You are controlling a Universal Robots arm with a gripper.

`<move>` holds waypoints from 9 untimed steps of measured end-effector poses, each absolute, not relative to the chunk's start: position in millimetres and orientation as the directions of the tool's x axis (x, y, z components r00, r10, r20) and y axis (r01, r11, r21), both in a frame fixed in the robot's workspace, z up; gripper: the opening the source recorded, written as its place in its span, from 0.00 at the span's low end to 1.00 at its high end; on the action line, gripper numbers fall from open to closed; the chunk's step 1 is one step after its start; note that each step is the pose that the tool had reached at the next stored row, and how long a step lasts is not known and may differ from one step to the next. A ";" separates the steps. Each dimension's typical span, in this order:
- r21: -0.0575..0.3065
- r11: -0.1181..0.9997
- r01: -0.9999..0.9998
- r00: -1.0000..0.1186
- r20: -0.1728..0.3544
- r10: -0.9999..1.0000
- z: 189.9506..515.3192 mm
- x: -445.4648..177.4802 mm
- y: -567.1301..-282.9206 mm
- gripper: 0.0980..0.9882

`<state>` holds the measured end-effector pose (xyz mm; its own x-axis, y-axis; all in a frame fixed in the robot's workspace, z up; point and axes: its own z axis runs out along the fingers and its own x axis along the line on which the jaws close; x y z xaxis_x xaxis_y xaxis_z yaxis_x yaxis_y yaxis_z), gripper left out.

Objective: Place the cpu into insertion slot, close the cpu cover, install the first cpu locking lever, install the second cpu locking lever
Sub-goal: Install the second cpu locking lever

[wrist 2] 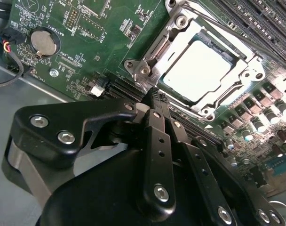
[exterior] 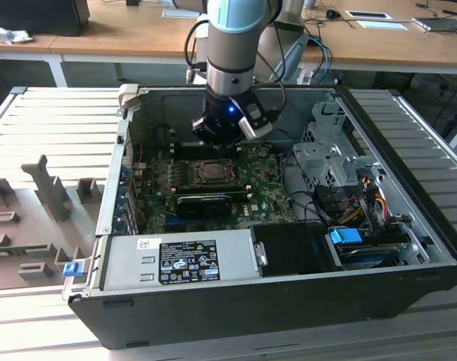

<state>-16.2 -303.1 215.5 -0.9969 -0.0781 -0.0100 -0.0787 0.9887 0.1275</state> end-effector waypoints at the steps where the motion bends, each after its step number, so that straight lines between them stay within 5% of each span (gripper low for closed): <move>1: 0.128 0.989 -0.079 -0.997 -0.010 -0.078 215.5 -16.3 -304.3 0.01; 9: 0.127 0.989 -0.078 -0.997 -0.010 -0.078 215.7 -16.3 -309.2 0.01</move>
